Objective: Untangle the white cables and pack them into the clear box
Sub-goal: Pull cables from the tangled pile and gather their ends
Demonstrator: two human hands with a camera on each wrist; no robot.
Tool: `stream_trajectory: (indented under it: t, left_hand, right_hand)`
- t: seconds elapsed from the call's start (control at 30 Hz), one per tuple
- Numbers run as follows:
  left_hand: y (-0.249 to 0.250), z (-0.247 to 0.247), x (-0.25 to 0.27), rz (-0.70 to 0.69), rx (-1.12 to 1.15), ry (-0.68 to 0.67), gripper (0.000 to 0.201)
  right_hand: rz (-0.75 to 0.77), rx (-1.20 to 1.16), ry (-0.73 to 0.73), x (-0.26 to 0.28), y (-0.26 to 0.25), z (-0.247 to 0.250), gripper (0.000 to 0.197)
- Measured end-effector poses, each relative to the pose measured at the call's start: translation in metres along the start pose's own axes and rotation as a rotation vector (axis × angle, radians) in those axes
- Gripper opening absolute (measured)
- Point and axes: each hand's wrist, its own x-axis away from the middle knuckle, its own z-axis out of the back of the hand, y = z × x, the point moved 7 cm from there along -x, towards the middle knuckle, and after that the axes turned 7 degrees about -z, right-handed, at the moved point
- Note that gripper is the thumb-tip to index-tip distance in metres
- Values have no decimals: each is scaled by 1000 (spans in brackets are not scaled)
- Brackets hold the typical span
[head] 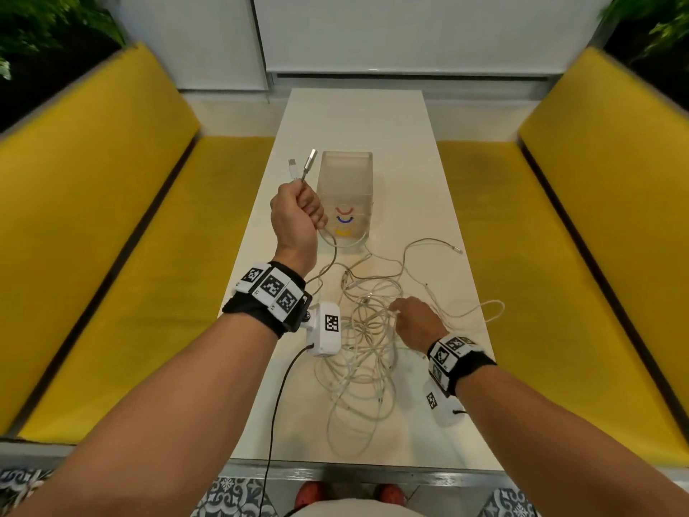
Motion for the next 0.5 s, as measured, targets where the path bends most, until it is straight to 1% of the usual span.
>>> stream_trajectory:
  t: [0.07,0.17,0.23,0.3,0.4,0.5]
  left_hand:
    - [-2,0,1,-2,4,18,41]
    - [-5,0,3,0,3,46,42]
    - [-7,0,4,-5,-1,56,40]
    - [-9,-2,4,-12,-7,45,35]
    - [-10,-4,5,-16,-18,20,27]
    - [-10,-4,6,-22,-42,-8,27]
  right_hand:
    - [-33,49,36,-10,5,-1,45]
    - [-93,144,48,-22,11,-4,38]
    - [-102,230,48,-25,11,-7,33]
    - [-94,308,84,-27,11,-8,29]
    - [-45,456,131,-29,10,-10,29]
    - [-2,537,179,-31,9,-6,26]
